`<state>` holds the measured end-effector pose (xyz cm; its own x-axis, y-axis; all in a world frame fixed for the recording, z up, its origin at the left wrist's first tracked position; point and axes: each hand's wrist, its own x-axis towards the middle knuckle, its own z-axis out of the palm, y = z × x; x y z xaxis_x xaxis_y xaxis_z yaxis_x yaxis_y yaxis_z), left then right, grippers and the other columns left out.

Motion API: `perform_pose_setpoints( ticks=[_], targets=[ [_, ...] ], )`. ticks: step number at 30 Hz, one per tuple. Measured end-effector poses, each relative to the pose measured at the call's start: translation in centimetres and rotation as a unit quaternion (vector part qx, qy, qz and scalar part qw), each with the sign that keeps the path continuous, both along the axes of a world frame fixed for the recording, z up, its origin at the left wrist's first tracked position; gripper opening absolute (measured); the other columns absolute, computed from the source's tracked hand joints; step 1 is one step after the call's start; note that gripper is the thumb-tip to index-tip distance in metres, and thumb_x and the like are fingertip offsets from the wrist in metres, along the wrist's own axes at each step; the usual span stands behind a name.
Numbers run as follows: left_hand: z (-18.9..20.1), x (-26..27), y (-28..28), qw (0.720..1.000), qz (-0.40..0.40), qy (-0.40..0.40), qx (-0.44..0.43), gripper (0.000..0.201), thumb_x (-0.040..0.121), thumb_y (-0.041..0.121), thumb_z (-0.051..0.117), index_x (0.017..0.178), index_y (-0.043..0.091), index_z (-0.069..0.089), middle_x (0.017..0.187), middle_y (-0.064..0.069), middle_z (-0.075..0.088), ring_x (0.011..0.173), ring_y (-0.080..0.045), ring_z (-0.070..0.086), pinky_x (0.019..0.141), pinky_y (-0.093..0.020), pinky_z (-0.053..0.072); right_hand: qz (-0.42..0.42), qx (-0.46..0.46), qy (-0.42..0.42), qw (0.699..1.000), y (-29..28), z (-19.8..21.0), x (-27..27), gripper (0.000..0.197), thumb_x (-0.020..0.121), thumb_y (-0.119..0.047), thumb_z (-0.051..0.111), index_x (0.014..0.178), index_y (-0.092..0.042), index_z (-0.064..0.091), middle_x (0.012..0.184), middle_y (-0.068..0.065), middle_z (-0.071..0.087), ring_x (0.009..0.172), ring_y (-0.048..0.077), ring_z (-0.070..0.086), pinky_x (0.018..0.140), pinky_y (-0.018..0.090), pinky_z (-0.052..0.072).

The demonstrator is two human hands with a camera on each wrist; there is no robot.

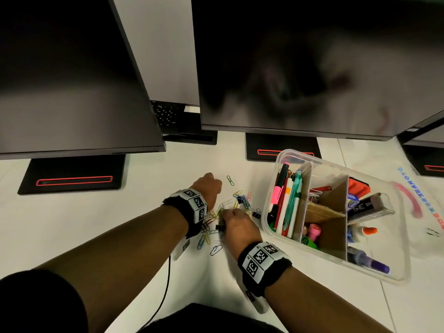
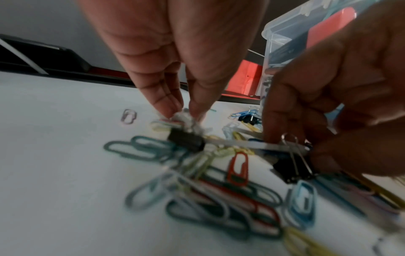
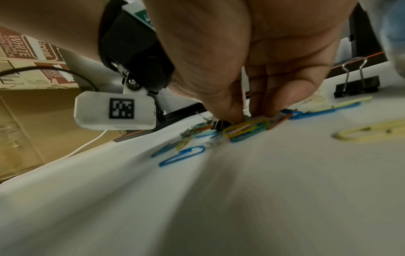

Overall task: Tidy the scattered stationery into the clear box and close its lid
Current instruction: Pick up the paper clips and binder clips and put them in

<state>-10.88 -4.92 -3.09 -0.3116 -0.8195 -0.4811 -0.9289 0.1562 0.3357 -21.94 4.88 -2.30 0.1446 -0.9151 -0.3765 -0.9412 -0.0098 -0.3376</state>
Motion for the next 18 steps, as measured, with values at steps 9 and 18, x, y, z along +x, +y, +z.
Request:
perform_pose_setpoints(
  ticks=[9,18],
  targets=[
    [0.3,2.0,0.5,0.998,0.046,0.047,0.025,0.039,0.082,-0.003,0.045,0.117,0.014,0.048,0.119,-0.011,0.052,0.104,-0.026,0.053,0.086,-0.031,0.045,-0.004,-0.012,-0.011,1.000,-0.5,0.1,-0.6,0.029,0.086,-0.002,0.047,0.112,-0.012,0.053,0.103,0.011,0.065,0.093,0.026,0.061,0.075,0.033,0.051],
    [1.4,3.4,1.3,0.974,0.171,0.149,0.016,0.045,0.087,-0.004,0.043,0.128,0.014,0.051,0.119,-0.009,0.059,0.108,-0.025,0.058,0.091,-0.030,0.050,-0.030,-0.032,-0.035,0.998,-0.4,-0.3,-0.1,0.025,0.090,-0.008,0.045,0.109,-0.011,0.062,0.109,0.007,0.056,0.098,0.026,0.057,0.074,0.028,0.044]
  ],
)
